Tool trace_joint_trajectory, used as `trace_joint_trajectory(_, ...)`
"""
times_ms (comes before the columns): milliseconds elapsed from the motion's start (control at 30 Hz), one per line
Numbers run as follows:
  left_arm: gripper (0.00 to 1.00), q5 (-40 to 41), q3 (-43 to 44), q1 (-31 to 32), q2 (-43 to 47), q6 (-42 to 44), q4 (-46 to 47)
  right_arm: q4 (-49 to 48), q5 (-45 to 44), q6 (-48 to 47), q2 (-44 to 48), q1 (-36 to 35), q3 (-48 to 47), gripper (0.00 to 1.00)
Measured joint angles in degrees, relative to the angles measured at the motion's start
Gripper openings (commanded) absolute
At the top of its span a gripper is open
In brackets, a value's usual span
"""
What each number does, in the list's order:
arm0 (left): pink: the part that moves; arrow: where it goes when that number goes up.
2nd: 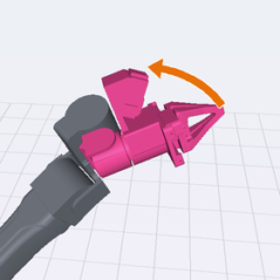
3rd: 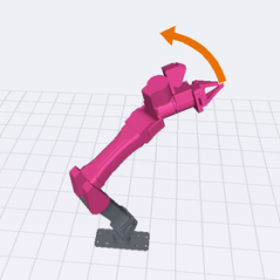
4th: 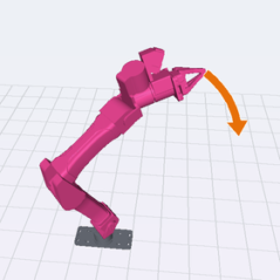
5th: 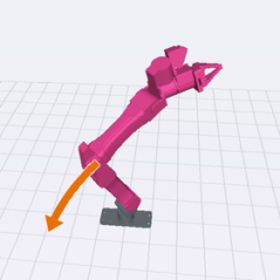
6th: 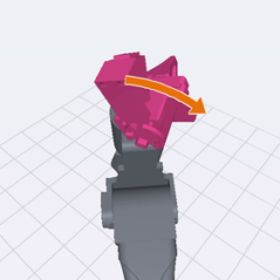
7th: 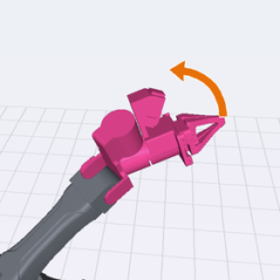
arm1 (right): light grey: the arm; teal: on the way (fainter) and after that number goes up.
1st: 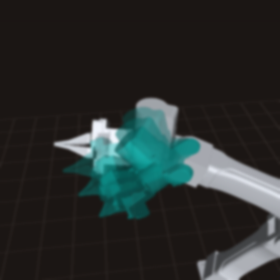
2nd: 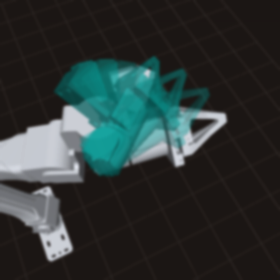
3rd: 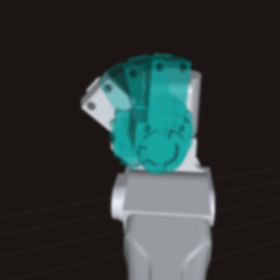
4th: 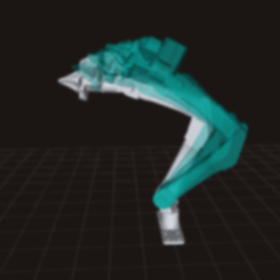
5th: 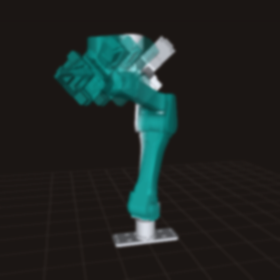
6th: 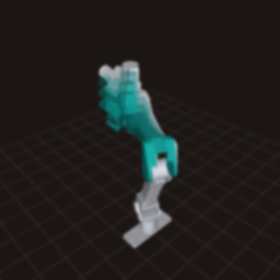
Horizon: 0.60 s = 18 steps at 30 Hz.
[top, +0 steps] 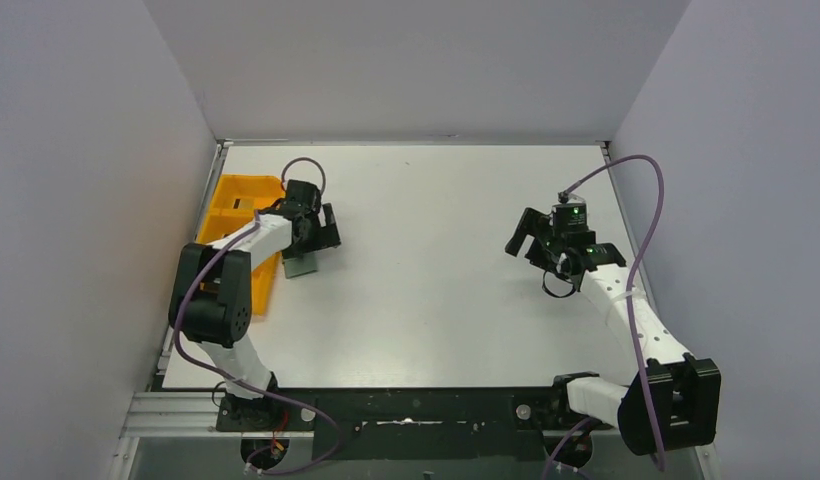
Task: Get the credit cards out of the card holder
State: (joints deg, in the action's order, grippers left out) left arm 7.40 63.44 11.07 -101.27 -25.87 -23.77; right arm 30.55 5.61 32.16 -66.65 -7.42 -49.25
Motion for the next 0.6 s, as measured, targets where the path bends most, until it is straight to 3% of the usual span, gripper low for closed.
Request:
trace_joint_trajectory(300,0.81,-5.0,-5.3,12.0,3.1,-2.2,8.2,0.1,0.0,0.3,-0.6,0.0,0.6,0.98)
trace_joint_trajectory(600,0.8,-10.6,-5.9,31.9,3.8,-10.0,10.8,-0.2,-0.2,0.9,-0.6,0.0,2.1,0.98)
